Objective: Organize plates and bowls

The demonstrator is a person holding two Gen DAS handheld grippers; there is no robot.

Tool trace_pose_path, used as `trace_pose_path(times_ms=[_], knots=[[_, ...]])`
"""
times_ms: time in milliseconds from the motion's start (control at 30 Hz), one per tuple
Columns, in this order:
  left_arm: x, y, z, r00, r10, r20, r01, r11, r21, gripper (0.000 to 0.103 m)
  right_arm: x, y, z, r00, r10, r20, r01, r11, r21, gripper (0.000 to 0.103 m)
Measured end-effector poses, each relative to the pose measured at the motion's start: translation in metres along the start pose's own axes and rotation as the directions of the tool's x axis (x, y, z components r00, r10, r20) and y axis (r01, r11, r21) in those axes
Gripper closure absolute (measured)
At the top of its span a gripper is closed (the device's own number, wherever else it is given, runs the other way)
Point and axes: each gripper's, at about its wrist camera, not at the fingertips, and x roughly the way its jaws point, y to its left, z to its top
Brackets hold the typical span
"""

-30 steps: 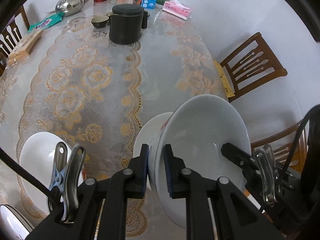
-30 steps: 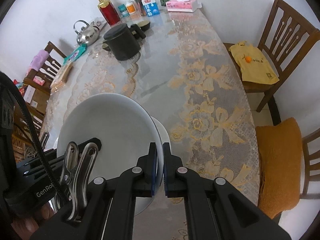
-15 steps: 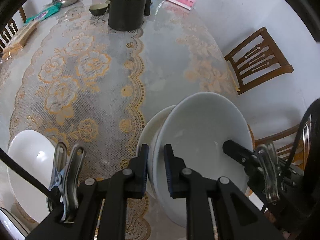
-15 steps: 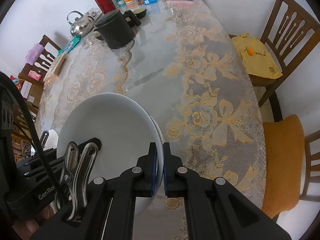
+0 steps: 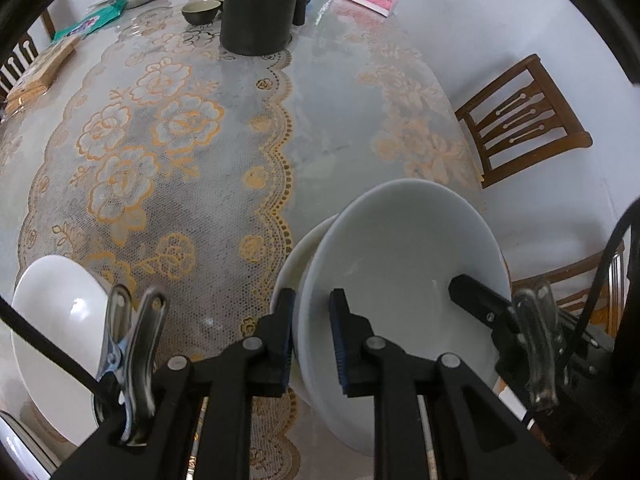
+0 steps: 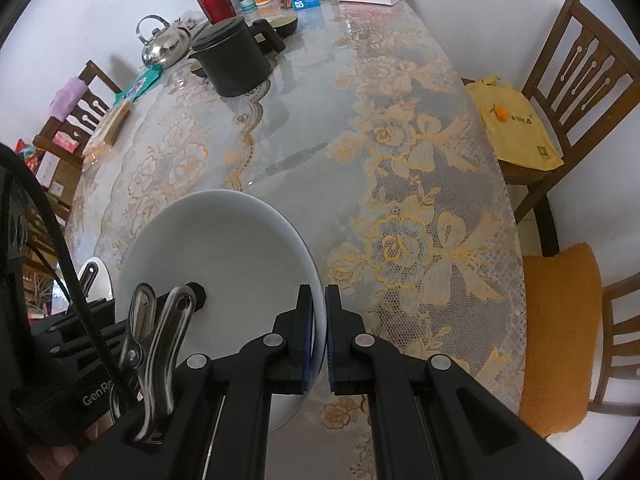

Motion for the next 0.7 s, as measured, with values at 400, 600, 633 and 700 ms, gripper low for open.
trace_pose_path(times_ms=[400,600,633,700], knots=[[0.001,0.002,0.002,0.999,0.005,-0.037,-0.006,1.000,-0.013,0.084,0.003,0.015,0.001,0.998,-0.054,-0.043,0.051,0.997,-0.065,0.087],[0.001,0.002,0.003,0.998,0.004,-0.056,-0.006,1.000,-0.023,0.078,0.001,0.020,0.002,0.996,-0.071,-0.047,0.067,0.995,-0.074,0.082],[0.000,0.003,0.003,0.998,-0.002,-0.061,-0.001,0.999,-0.036,0.076,0.000,0.020,0.002,0.996,-0.073,-0.043,0.070,0.995,-0.073,0.082],[0.000,0.002,0.003,0.998,0.002,-0.068,-0.005,0.999,-0.041,0.074,-0.003,0.020,0.003,0.997,-0.070,-0.036,0.068,0.995,-0.067,0.082]])
